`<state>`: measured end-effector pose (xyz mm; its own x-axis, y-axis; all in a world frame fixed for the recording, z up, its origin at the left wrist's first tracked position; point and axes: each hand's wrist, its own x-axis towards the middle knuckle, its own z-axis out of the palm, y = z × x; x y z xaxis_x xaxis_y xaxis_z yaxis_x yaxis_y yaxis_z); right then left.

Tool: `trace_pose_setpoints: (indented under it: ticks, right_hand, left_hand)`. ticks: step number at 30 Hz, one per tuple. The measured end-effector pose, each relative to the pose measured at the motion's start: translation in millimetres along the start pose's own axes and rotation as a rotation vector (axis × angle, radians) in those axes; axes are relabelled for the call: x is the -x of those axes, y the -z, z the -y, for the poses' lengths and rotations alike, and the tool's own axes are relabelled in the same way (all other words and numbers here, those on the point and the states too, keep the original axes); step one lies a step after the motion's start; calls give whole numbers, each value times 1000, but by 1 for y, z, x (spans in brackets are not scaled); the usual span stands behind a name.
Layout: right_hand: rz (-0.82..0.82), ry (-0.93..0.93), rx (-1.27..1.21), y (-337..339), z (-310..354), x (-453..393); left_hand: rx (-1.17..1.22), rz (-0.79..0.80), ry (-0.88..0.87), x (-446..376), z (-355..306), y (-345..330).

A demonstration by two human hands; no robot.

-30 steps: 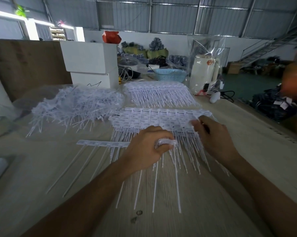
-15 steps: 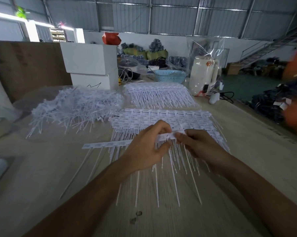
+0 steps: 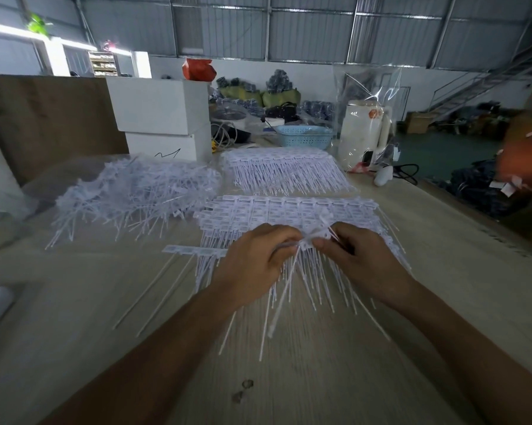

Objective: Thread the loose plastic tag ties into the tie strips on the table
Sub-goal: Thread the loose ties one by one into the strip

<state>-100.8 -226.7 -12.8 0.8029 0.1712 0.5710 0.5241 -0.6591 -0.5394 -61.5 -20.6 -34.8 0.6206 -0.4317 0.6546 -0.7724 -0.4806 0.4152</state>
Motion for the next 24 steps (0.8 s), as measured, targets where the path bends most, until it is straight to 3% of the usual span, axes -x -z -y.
trace_pose_setpoints:
  ticks: [5,13,20,24]
  right_hand:
    - [21,78,78,-2,3,4]
    - [70,-93,-194,10,10,0]
    - [103,-187,-276,10,13,2]
    - [120,-177,-167,6,9,2]
  left_hand:
    - [90,24,90,-3,1,-2]
    - [122,-85,16,-2,-8,0]
    - [-1,-85,-60,-2,-13,3]
    - [-126,-48,-118,0,-13,7]
